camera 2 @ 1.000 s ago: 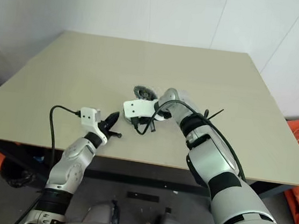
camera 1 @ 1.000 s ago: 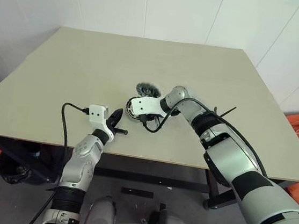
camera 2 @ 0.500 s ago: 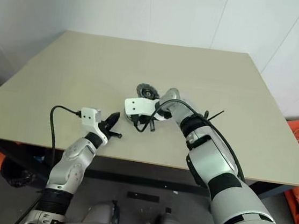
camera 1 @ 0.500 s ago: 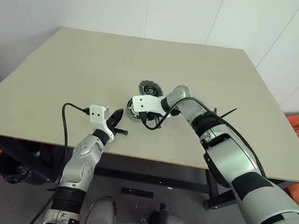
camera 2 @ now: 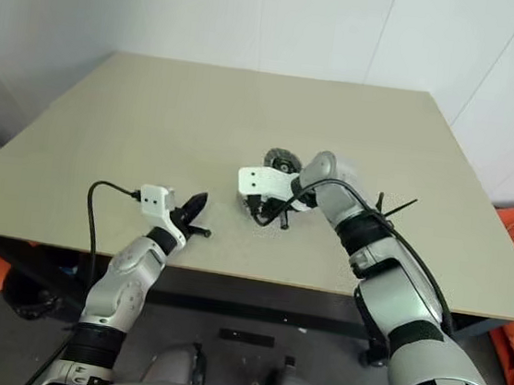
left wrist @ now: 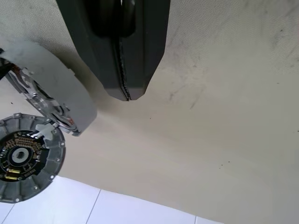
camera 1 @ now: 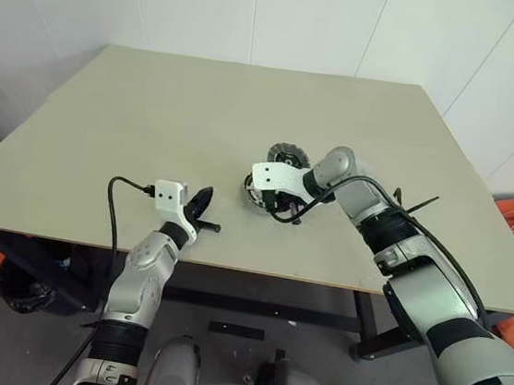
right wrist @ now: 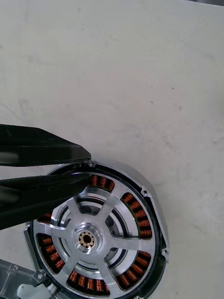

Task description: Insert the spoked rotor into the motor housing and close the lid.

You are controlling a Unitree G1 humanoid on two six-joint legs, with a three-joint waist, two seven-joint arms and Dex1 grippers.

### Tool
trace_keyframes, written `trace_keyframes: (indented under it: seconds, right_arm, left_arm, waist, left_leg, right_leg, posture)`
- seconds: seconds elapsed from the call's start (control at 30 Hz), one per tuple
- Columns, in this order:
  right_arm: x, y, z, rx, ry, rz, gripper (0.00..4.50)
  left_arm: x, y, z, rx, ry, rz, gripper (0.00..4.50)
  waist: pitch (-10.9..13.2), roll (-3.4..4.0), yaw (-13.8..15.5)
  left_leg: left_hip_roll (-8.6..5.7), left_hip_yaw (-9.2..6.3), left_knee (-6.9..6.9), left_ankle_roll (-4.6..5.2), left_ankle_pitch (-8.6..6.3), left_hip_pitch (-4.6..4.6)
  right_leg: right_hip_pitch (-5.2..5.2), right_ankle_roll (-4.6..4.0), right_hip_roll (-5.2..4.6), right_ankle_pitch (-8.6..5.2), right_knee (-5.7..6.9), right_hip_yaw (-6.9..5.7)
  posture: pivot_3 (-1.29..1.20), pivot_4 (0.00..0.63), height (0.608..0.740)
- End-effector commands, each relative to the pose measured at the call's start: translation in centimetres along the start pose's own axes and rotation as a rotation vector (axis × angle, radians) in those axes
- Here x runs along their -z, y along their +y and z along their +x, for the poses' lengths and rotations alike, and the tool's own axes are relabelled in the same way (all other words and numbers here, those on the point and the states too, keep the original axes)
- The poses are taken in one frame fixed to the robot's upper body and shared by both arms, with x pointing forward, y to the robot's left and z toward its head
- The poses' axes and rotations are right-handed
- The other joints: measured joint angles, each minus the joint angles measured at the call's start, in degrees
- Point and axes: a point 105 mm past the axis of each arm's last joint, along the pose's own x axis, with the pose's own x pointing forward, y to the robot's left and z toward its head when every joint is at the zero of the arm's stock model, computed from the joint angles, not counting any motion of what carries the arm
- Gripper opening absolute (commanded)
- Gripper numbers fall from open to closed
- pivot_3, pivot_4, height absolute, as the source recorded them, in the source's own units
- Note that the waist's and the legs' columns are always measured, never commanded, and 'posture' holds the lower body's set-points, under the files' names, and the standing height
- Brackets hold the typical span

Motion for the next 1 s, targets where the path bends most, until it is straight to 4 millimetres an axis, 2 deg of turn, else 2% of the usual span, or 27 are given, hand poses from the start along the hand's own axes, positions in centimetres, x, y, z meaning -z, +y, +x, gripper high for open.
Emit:
trace_keyframes:
  seconds: [0.03, 0.17, 0.23, 0.43, 0.67, 1.0]
  right_arm:
    - [-1.6, -1.1, -2.5, 0.085, -0.060, 0.049, 0.05]
    - [-0.9, -1.0, -3.1, 0.112, -0.031, 0.131, 0.05]
    - [-0.9, -0.8, -3.3, 0.118, -0.035, 0.232, 0.05]
    - [-2.7, -0.1, -3.8, 0.082, -0.096, 0.498, 0.05]
    - [-3.8, -0.1, -4.2, 0.067, -0.115, 0.708, 0.05]
    - [-4.4, -0.2, -4.2, 0.053, -0.106, 0.902, 0.05]
  left_arm:
    - [-1.1, -0.4, 0.4, 0.024, -0.038, 0.002, 0.00]
    - [-1.0, -0.5, 0.4, 0.030, -0.035, 0.000, 0.00]
    - [-1.0, -0.5, 0.5, 0.031, -0.034, -0.001, 0.00]
    - [-0.9, -0.5, 0.5, 0.033, -0.031, -0.003, 0.00]
    - [-0.7, -0.5, 0.6, 0.034, -0.027, -0.005, 0.00]
    - [-0.6, -0.5, 0.7, 0.038, -0.020, -0.008, 0.00]
  waist:
    - [0.0, 0.00, 0.0]
    - [0.0, 0.00, 0.0]
    - [0.0, 0.00, 0.0]
    - [0.0, 0.01, 0.0]
    - [0.0, 0.02, 0.1]
    - [0.0, 0.03, 0.2]
  left_leg:
    - [0.00, 0.00, 0.00, 0.00, 0.00, 0.01]
    - [0.00, 0.00, 0.00, -0.01, 0.01, 0.00]
    - [0.00, 0.00, 0.00, -0.01, 0.01, -0.03]
    - [0.00, -0.01, 0.00, -0.02, 0.01, -0.05]
    - [-0.01, -0.03, 0.00, -0.13, 0.07, -0.04]
    - [-0.03, -0.09, 0.00, -0.39, 0.22, -0.03]
  right_leg:
    - [0.00, 0.00, 0.00, 0.00, 0.01, 0.00]
    - [-0.04, 0.00, 0.00, 0.00, 0.02, 0.00]
    - [-0.08, 0.00, 0.00, 0.00, 0.04, 0.00]
    - [-0.12, 0.00, 0.00, 0.00, 0.07, 0.01]
    - [-0.13, 0.00, 0.00, 0.00, 0.11, 0.01]
    - [-0.13, 0.00, 0.00, 0.00, 0.16, 0.01]
  posture:
    - [0.00, 0.000, 0.740]
    - [0.00, 0.000, 0.740]
    - [0.00, 0.000, 0.740]
    - [0.00, 0.000, 0.740]
    - [0.00, 0.000, 0.740]
    - [0.00, 0.000, 0.740]
